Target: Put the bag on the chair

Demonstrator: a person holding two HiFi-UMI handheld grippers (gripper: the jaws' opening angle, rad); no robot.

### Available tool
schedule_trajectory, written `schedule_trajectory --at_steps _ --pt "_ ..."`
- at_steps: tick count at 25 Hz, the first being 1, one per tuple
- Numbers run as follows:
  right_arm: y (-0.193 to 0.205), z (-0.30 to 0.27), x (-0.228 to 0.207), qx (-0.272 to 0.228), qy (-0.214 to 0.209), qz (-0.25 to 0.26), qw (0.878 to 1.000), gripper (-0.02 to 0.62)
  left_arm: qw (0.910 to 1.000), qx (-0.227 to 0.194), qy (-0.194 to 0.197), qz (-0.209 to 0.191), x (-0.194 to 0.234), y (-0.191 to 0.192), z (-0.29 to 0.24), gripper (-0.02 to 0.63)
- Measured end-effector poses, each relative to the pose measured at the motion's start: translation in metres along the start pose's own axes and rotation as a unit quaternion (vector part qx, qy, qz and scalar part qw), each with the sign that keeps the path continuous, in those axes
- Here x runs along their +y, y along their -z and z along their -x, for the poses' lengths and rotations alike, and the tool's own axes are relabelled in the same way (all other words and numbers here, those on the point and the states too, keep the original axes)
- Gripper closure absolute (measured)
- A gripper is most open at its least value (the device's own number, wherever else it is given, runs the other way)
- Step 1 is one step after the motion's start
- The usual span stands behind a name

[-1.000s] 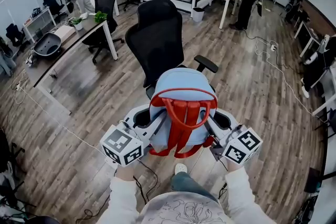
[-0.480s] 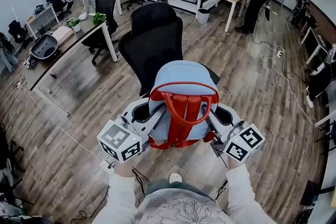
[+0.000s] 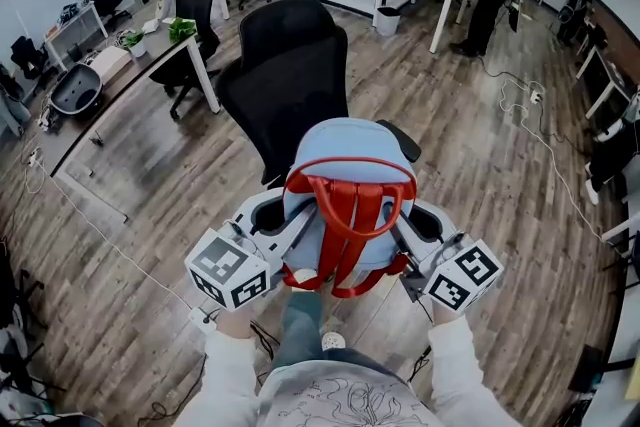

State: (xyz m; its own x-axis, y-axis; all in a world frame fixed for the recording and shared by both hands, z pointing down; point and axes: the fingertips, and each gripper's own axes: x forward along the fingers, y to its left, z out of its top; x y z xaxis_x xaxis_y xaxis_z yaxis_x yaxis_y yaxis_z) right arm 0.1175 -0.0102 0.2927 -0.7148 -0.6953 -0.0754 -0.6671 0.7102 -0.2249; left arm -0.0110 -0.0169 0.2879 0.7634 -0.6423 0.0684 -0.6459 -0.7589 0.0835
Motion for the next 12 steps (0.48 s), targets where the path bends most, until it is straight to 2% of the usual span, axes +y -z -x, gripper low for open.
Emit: schedule_trajectory --at_steps 12 --pt "0.000 -0.076 -0.063 -0.008 0.040 0.004 0.999 0.528 0.9991 0.002 0.042 -0.004 0.090 -0.003 -0.061 0.512"
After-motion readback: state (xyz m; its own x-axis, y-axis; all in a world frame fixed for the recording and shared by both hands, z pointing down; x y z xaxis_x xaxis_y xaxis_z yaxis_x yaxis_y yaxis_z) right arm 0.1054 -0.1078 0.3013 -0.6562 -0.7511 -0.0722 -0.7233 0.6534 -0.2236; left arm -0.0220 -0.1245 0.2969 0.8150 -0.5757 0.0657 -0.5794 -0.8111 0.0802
